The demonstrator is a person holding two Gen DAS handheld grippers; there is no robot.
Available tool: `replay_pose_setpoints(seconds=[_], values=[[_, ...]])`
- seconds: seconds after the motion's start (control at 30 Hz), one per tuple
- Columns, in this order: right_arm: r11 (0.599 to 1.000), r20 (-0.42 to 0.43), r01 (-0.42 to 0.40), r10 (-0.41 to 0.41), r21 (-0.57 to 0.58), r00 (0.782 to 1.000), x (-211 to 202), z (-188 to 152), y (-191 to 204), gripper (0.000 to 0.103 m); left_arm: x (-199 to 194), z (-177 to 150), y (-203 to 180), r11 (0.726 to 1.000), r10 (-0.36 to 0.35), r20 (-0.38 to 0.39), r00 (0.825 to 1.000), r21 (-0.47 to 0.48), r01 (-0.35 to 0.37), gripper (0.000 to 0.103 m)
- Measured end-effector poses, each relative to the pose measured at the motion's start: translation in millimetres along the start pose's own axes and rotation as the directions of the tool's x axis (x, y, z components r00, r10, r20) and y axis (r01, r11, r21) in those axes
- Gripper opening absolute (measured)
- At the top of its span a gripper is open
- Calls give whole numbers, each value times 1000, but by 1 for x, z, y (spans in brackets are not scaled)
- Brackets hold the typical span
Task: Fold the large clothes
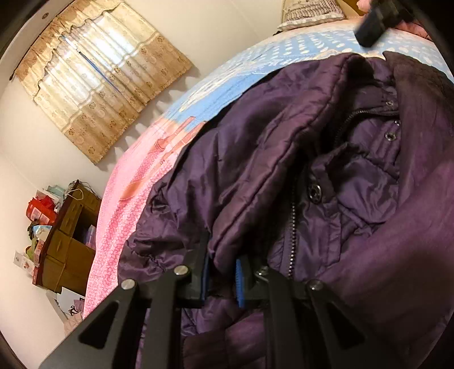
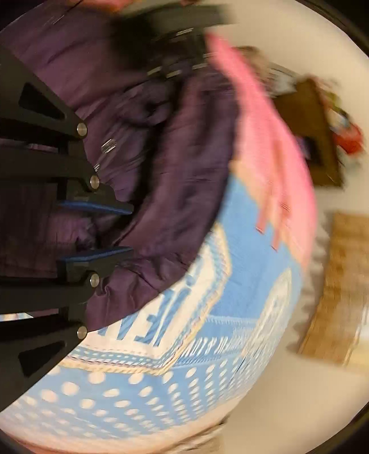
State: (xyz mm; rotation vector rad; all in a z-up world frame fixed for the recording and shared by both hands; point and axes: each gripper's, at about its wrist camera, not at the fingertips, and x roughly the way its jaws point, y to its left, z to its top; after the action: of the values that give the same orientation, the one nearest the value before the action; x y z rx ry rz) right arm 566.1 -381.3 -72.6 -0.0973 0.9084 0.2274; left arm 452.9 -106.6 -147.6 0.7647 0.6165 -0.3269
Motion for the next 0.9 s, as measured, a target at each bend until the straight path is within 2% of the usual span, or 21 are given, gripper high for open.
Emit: replay_pose_setpoints(seconds=[0.03, 0.1, 0.13, 0.2, 0.3, 0.43, 0.5, 0.57, 0.7, 0.9], values=[[999, 27, 0, -1, 48, 1000, -4, 4, -1, 31, 0, 0, 0, 1000, -1, 1, 1000, -1, 1, 15], [990, 86, 23, -35, 141, 996, -5, 12, 1, 47, 0, 1, 0, 1000, 0, 3, 1000, -5, 0, 15], [984, 115, 27, -47, 173, 992, -3, 16, 3, 48, -2, -3, -2, 1000, 1, 5, 1000, -6, -1, 15], [977, 122, 27, -53, 210, 991, 11, 22, 7, 48, -2, -4, -3, 1000, 4, 8, 1000, -8, -4, 15], [978, 86, 53, -72, 204, 994, 39, 21, 21, 48, 1, -6, 2, 1000, 3, 11, 1000, -11, -3, 15], [979, 5, 73, -75, 190, 997, 70, 1, 30, 48, 1, -7, 3, 1000, -2, 13, 1000, -15, 2, 15], [978, -8, 65, -65, 200, 998, 79, -8, 26, 49, 1, -7, 3, 1000, -5, 16, 1000, -19, 5, 15], [976, -2, 59, -60, 209, 998, 85, -16, 25, 49, 2, -8, 3, 1000, -3, 17, 1000, -17, 3, 15], [981, 20, 94, -99, 170, 995, 92, -24, 34, 49, 3, -8, 4, 1000, 7, 12, 1000, -6, -7, 15], [979, 26, 47, -54, 200, 998, 99, -25, 25, 49, -3, -4, 1, 999, 34, 6, 999, 0, -34, 21]])
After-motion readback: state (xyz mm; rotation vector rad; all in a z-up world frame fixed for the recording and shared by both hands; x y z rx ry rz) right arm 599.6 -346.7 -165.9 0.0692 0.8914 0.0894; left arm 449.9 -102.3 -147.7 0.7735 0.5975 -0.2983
